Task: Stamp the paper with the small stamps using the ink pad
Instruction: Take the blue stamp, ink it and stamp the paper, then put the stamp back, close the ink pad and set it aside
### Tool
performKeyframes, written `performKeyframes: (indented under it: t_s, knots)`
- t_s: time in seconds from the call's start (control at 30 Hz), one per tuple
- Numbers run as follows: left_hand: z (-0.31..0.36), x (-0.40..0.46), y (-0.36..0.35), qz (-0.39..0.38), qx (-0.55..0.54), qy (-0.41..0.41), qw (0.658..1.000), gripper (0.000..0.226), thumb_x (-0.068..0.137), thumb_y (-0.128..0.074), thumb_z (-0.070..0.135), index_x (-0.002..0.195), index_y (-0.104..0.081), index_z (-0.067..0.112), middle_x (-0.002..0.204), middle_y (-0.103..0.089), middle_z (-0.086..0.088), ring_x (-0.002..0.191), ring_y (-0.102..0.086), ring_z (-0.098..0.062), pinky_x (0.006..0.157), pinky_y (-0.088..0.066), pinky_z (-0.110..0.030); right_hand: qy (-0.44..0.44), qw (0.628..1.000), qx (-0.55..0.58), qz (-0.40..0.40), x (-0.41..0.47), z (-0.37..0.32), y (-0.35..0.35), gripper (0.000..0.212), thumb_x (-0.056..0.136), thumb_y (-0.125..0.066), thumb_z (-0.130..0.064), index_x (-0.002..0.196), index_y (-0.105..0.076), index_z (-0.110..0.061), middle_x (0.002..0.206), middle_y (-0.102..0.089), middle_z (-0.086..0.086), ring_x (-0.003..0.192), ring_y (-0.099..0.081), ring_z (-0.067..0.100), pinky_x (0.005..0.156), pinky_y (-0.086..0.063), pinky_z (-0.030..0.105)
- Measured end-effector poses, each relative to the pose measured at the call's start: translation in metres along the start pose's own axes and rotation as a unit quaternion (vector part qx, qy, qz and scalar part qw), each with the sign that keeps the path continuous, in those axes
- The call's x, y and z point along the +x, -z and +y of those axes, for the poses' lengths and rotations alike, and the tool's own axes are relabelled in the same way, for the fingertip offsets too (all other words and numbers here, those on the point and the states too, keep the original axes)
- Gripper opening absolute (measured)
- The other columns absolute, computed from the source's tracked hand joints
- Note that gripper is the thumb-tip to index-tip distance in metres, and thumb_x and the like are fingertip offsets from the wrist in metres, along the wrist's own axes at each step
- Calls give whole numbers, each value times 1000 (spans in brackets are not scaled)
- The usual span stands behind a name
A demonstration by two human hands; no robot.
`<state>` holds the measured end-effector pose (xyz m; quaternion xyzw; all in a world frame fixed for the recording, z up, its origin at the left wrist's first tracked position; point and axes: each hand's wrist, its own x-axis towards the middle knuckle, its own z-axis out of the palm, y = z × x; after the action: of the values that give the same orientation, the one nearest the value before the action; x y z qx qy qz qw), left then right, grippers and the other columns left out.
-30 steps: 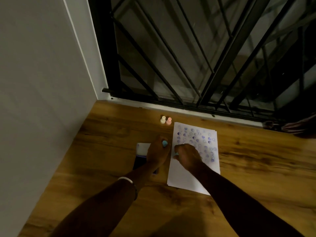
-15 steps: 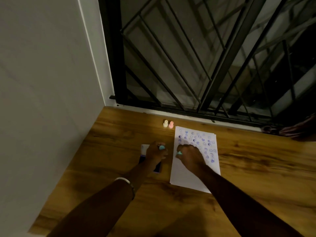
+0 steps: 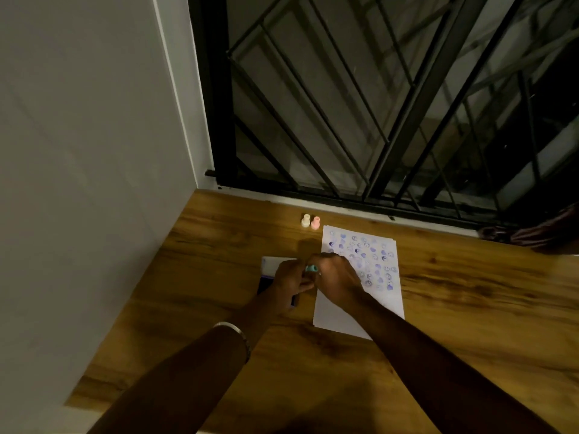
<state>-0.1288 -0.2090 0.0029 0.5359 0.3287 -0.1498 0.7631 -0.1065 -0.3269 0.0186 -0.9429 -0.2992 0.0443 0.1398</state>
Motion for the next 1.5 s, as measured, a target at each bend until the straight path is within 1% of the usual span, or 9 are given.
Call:
performKeyframes:
  t_s: [0.33, 0.63, 0.73, 0.83, 0.93, 1.07, 1.13, 1.3, 1.5]
  knots:
    - [1, 1, 14, 12, -30, 13, 999, 34, 100, -45, 9, 131, -50, -4, 134, -55, -24, 123, -56, -35, 98, -51, -41, -51, 996, 9, -73, 17, -8, -4, 31, 95, -55, -17, 124, -62, -13, 122, -64, 12, 109, -62, 26, 98, -49, 36]
    - [17, 12, 39, -24, -26, -27, 999, 44, 102, -43, 21, 143, -35, 6, 147, -43, -19, 131, -48, -38, 106, -45, -46, -49, 996, 71, -21, 39, -29, -17, 30, 94, -56, -11, 123, -63, -11, 122, -66, 13, 111, -63, 29, 95, -52, 38]
    - [22, 29, 47, -15, 0, -53, 998, 43, 101, -46, 23, 139, -42, 4, 142, -48, -18, 126, -52, -35, 89, -54, -36, -45, 996, 71, -23, 56, -32, -19, 30, 95, -57, -14, 124, -61, -14, 130, -62, 13, 119, -58, 29, 101, -49, 39]
    - [27, 49, 58, 63, 25, -109, 992, 30, 93, -58, 7, 121, -56, -2, 126, -60, -24, 106, -60, -34, 76, -55, -34, -50, 998, 40, -20, 79, -29, -19, 32, 94, -58, -20, 124, -63, -11, 137, -54, 22, 133, -42, 38, 117, -26, 47]
    - [30, 64, 72, 103, 97, -175, 974, 17, 92, -59, 10, 103, -65, -2, 110, -66, -25, 106, -61, -39, 93, -50, -46, -40, 998, 15, -47, 98, -24, -20, 33, 97, -54, -14, 130, -57, -11, 143, -49, 17, 136, -42, 36, 118, -29, 43]
    - [32, 70, 94, 152, 257, -275, 914, 21, 98, -52, 21, 100, -68, 8, 100, -71, -12, 94, -66, -27, 71, -46, -24, -57, 998, 15, -37, 123, -17, -17, 33, 91, -60, -6, 122, -61, -14, 136, -55, 15, 129, -48, 35, 112, -37, 53]
    - [34, 73, 104, 165, 317, -307, 882, 24, 99, -49, 23, 104, -67, 9, 102, -70, -10, 94, -65, -25, 75, -48, -29, -70, 997, -11, -43, 137, -14, -16, 35, 89, -61, -8, 123, -61, -16, 135, -54, 14, 127, -49, 36, 110, -38, 57]
    - [31, 78, 113, 182, 364, -338, 849, 28, 101, -46, 23, 110, -66, 6, 105, -70, -13, 96, -64, -27, 84, -49, -37, -55, 993, -89, -53, 166, -8, -19, 36, 86, -66, -17, 122, -60, -21, 127, -61, 9, 117, -56, 30, 102, -47, 46]
    - [25, 92, 113, 198, 398, -378, 812, 26, 100, -48, 23, 102, -68, 6, 95, -70, -12, 87, -64, -26, 78, -48, -37, -20, 978, -202, -47, 197, 5, -25, 32, 91, -60, -21, 122, -60, -23, 122, -65, 8, 112, -56, 30, 101, -40, 43]
